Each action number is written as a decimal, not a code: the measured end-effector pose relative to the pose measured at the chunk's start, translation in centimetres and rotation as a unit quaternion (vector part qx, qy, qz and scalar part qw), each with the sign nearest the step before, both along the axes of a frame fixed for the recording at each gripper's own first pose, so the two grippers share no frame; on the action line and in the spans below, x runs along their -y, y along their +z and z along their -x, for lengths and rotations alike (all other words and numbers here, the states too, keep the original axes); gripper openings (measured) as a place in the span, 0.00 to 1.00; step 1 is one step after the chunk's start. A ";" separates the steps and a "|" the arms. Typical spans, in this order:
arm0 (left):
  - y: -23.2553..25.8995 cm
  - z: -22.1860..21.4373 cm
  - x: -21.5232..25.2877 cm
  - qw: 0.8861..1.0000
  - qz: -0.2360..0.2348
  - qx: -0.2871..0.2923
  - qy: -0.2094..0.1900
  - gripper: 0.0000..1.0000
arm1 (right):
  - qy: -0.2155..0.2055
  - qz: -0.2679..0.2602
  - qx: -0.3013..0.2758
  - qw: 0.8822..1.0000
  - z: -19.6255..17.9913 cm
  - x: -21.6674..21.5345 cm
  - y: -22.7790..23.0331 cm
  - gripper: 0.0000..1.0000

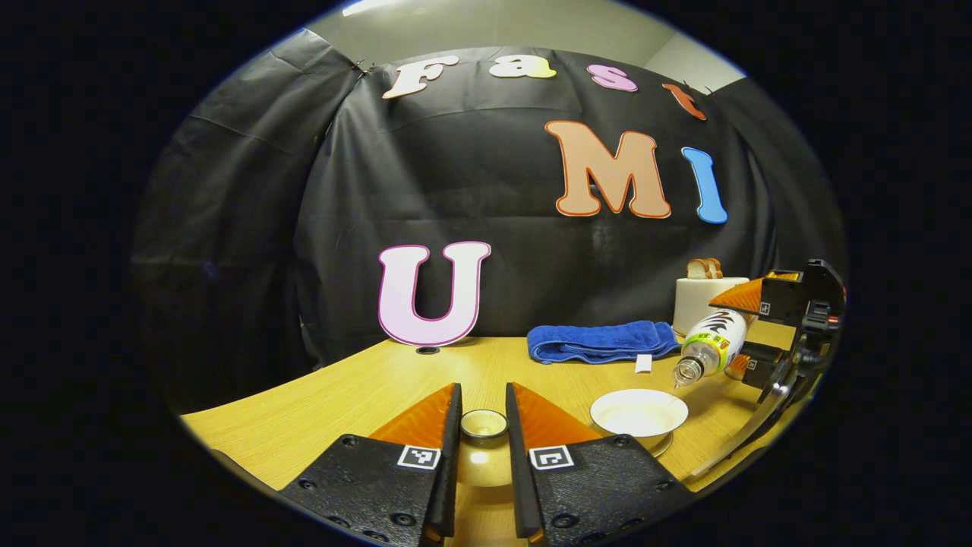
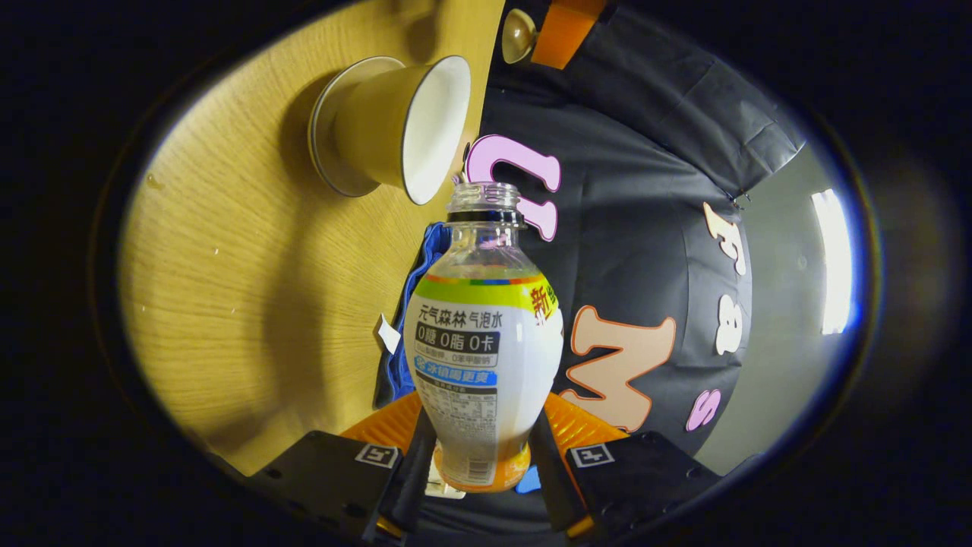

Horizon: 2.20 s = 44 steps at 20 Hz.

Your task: Open the teacup lid with one hand, grasp the water bottle and pour water into the teacup with the other hand; after pouring, place the water bottle on the coaster and then close the teacup lid.

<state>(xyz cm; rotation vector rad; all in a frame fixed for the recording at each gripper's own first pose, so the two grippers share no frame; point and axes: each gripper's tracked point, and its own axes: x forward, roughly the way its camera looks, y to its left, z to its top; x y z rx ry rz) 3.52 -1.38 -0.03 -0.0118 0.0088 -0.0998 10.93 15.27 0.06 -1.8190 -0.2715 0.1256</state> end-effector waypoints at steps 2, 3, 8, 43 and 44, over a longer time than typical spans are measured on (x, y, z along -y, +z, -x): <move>0.0 0.0 0.0 1.000 0.000 0.000 0.000 0.28 | 0.002 0.007 0.004 1.000 -0.1 0.1 0.2 0.65; 0.0 0.0 0.0 1.000 0.000 0.000 0.000 0.28 | 0.002 0.008 0.005 1.000 0.0 0.2 0.3 0.66; 0.0 0.0 0.0 1.000 0.000 0.000 0.000 0.28 | 0.003 0.019 0.014 1.000 -0.2 0.0 0.7 0.66; 0.1 0.0 0.1 1.000 0.000 0.000 0.000 0.28 | 0.024 -0.018 -0.015 0.999 -0.9 -0.3 0.1 0.67; 0.0 0.0 0.1 1.000 0.000 0.000 0.000 0.28 | 0.017 -0.051 -0.040 0.998 -0.9 -0.2 -0.3 0.65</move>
